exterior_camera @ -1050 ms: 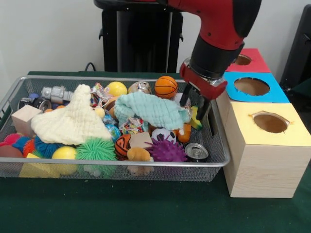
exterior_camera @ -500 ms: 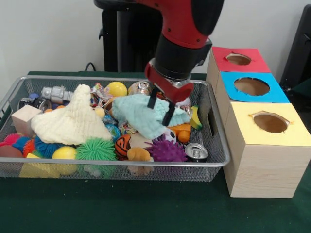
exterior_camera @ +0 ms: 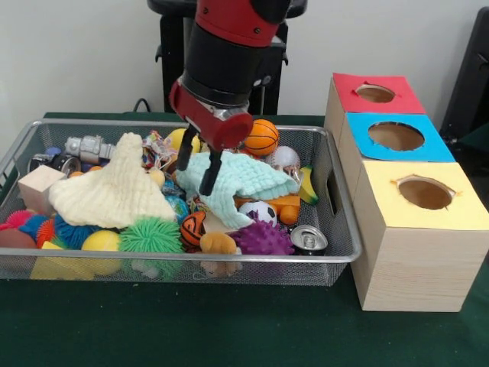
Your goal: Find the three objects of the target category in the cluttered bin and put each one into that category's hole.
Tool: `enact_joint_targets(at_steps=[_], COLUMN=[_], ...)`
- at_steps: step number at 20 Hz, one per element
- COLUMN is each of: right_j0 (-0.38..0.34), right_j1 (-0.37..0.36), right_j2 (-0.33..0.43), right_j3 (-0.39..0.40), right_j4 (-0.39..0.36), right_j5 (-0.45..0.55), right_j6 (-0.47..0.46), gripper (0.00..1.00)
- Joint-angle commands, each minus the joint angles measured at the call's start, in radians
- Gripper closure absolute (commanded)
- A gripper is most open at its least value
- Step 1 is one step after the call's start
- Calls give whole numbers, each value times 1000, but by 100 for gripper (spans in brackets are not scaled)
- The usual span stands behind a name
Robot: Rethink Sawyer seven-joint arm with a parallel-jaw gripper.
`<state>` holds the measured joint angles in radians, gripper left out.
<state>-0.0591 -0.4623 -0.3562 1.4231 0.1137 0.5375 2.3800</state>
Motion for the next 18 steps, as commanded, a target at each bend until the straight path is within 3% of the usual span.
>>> enact_joint_targets(at_steps=[1, 4, 10, 15, 18], right_j0=[-46, -61, -135, -183, -193], right_j1=[16, 5, 41, 44, 60], right_j2=[151, 165, 232, 271, 270], right_j3=[23, 29, 103, 167, 163], right_j4=[-89, -108, -186, -245, -286], right_j5=[-35, -33, -186, -244, -255], right_j6=[-107, -119, -120, -98, -95], gripper=[0, 0, 0, 0, 0])
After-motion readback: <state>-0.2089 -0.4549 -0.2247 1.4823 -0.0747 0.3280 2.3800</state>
